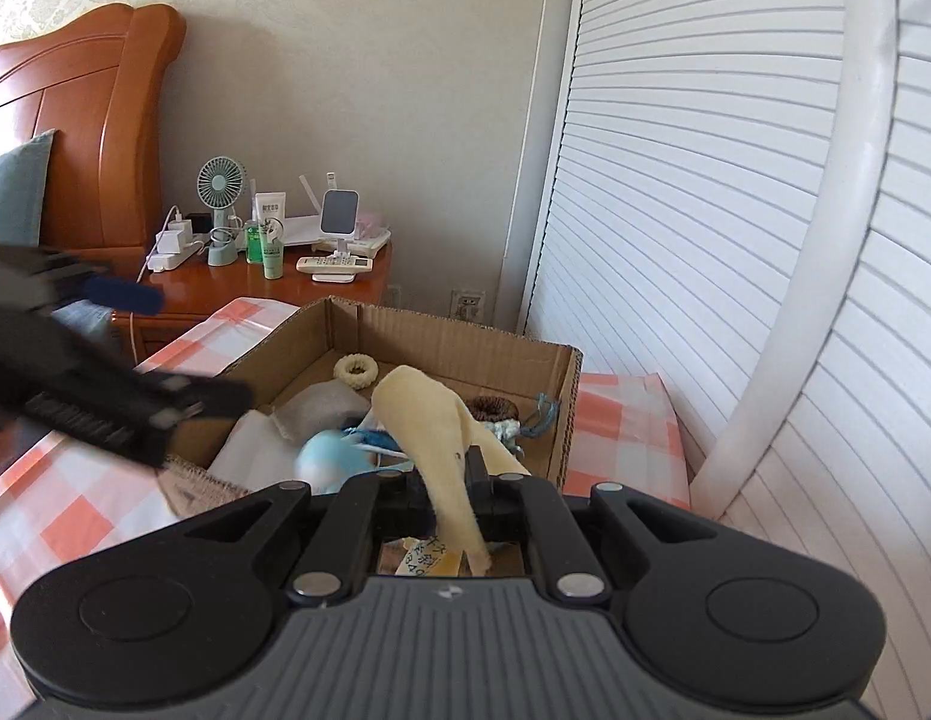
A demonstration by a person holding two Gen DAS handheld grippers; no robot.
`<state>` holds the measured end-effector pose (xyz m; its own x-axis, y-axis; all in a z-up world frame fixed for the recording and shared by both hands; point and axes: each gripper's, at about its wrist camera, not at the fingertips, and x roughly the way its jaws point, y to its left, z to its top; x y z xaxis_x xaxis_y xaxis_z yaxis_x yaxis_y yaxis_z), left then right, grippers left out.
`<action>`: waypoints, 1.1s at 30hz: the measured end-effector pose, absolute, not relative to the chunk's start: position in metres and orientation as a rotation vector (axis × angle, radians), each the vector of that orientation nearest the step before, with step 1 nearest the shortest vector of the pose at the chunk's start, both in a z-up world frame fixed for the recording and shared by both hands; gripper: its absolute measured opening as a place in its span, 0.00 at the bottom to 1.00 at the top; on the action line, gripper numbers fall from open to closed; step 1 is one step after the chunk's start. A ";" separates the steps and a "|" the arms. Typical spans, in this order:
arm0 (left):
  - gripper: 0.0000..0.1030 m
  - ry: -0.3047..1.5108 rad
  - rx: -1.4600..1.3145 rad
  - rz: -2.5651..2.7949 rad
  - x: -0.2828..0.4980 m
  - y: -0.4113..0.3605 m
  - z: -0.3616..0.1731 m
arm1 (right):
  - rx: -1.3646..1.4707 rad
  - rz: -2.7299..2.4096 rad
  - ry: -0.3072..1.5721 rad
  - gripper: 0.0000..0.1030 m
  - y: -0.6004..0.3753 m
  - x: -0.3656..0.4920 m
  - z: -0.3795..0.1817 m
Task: Organize soft objects
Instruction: 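Carry the blue toy with the left tool while the right tool carries the yellow cloth over the box, then open both tools over the box to drop the toy and cloth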
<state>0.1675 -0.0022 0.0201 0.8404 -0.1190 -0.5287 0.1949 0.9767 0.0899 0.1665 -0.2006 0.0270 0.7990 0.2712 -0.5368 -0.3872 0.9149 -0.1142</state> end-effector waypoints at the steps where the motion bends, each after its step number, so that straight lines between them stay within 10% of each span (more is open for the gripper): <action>1: 0.99 0.542 0.146 -0.150 0.161 -0.001 0.019 | -0.219 0.354 0.543 0.10 -0.198 0.175 0.027; 12: 0.99 0.557 0.129 -0.062 0.122 0.011 0.007 | -0.179 0.299 0.655 0.13 -0.164 0.277 0.011; 16: 0.99 0.559 0.130 -0.046 0.119 0.012 0.005 | -0.137 0.268 0.699 0.74 -0.168 0.289 0.000; 19: 0.99 0.558 0.114 -0.042 0.119 0.014 0.004 | -0.120 0.244 0.667 0.96 -0.173 0.282 0.002; 33: 0.99 0.683 0.050 0.031 0.115 0.010 0.015 | -0.122 0.047 0.853 1.00 -0.183 0.183 -0.001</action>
